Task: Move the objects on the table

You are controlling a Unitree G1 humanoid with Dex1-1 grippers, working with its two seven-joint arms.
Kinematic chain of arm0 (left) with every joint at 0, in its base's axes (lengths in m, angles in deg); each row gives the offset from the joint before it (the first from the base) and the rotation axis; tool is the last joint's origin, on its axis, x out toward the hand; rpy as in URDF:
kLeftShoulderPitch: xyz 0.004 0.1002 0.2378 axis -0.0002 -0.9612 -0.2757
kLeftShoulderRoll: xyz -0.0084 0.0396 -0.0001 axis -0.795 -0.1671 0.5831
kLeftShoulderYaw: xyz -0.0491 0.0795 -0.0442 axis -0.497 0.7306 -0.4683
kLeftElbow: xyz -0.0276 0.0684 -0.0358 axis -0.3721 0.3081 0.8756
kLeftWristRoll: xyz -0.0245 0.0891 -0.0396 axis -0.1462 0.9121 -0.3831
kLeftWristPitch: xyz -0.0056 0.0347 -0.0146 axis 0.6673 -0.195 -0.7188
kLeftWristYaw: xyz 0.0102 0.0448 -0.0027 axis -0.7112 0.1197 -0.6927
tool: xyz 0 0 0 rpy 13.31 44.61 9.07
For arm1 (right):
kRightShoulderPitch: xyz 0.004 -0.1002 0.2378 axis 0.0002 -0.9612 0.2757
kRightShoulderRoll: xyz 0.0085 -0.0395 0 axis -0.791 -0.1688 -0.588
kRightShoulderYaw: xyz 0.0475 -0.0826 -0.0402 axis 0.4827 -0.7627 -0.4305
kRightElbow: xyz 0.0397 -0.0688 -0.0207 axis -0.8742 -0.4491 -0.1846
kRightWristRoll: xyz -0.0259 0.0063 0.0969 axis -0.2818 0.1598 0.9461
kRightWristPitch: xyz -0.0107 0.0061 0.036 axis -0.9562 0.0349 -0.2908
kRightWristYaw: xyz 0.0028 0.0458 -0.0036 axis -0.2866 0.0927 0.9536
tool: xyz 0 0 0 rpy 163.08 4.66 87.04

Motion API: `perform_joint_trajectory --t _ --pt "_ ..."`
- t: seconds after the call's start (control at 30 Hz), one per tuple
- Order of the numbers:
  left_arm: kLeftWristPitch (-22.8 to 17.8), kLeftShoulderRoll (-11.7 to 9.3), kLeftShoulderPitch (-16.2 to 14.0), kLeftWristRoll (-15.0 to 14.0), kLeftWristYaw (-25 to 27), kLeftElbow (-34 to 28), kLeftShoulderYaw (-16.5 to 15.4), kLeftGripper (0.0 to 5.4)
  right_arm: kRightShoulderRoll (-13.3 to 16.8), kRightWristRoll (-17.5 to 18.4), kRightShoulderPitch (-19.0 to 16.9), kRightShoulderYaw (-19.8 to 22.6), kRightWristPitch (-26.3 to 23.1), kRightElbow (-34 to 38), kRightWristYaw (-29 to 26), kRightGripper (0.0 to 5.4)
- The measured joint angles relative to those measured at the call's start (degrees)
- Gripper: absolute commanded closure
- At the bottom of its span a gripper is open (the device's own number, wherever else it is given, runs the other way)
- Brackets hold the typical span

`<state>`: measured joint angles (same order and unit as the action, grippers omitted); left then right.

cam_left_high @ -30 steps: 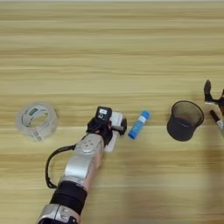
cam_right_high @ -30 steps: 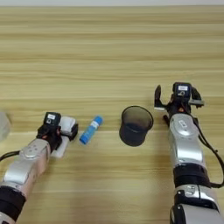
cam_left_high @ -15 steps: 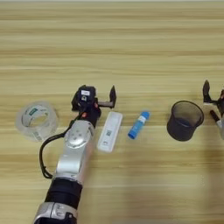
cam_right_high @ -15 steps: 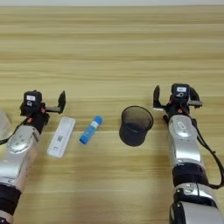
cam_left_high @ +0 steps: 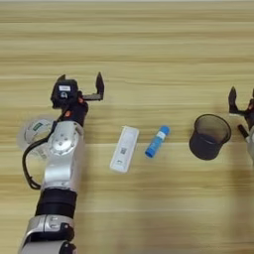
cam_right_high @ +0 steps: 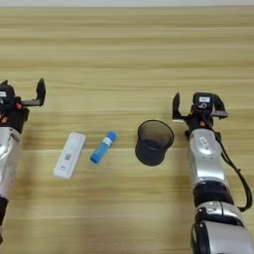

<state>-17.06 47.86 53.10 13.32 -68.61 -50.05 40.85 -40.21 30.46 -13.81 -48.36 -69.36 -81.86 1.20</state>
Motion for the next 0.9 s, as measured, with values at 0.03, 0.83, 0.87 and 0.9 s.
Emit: perform_joint_trajectory --t 0.03,0.83,0.87,0.9 --pt "0.02 -0.5 0.2 0.0 -0.05 0.06 -0.47 0.02 0.0 0.0 0.0 0.01 0.2 -0.13 -0.02 0.0" --pt "-19.6 -22.88 0.59 -0.54 6.82 1.81 -9.58 0.02 -0.06 0.37 -0.21 0.26 1.25 4.38 0.63 0.0" --pt "-21.57 -23.69 -0.49 -0.43 8.0 0.95 -9.08 0.02 -0.08 0.36 -0.22 0.25 1.22 4.48 0.69 0.0" --pt "-23.3 -24.34 -1.72 -0.38 9.23 -0.02 -8.4 0.02 -0.11 0.35 -0.24 0.23 1.2 4.53 0.87 0.0"
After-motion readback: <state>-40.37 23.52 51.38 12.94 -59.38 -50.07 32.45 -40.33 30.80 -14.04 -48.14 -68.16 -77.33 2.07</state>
